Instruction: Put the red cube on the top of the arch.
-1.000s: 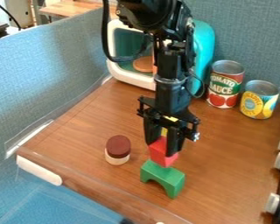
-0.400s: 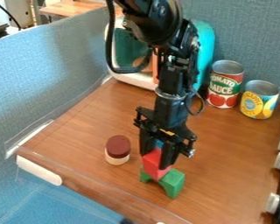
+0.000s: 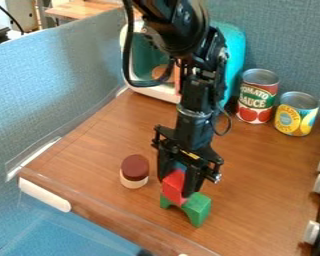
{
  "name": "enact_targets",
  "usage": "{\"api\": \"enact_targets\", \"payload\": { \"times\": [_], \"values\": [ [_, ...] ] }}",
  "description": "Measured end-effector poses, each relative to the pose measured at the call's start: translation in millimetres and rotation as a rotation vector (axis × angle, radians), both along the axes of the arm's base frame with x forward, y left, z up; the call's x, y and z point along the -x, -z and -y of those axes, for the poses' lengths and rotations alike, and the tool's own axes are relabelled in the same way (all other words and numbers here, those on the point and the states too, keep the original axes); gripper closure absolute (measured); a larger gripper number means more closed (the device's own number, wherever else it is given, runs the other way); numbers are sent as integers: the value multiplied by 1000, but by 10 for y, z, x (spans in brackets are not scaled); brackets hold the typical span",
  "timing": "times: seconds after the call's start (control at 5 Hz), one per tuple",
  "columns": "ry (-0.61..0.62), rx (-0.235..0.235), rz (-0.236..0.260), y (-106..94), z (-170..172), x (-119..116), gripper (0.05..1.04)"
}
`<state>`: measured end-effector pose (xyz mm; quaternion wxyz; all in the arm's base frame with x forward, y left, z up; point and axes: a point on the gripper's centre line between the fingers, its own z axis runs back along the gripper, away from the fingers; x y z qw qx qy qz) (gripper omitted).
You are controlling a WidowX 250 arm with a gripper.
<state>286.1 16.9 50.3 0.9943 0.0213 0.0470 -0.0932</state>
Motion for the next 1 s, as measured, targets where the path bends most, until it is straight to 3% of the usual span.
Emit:
{"api": "enact_targets", "payload": {
  "times": [0.2,0.4,0.8,1.0],
  "values": [
    [-46,4,-9,27,10,37,109],
    [-129,31,8,-122,-57,69,79],
    [-216,78,146,-915,-337,56,83],
    [-227,64,147,-970,-561,121,83]
  ]
}}
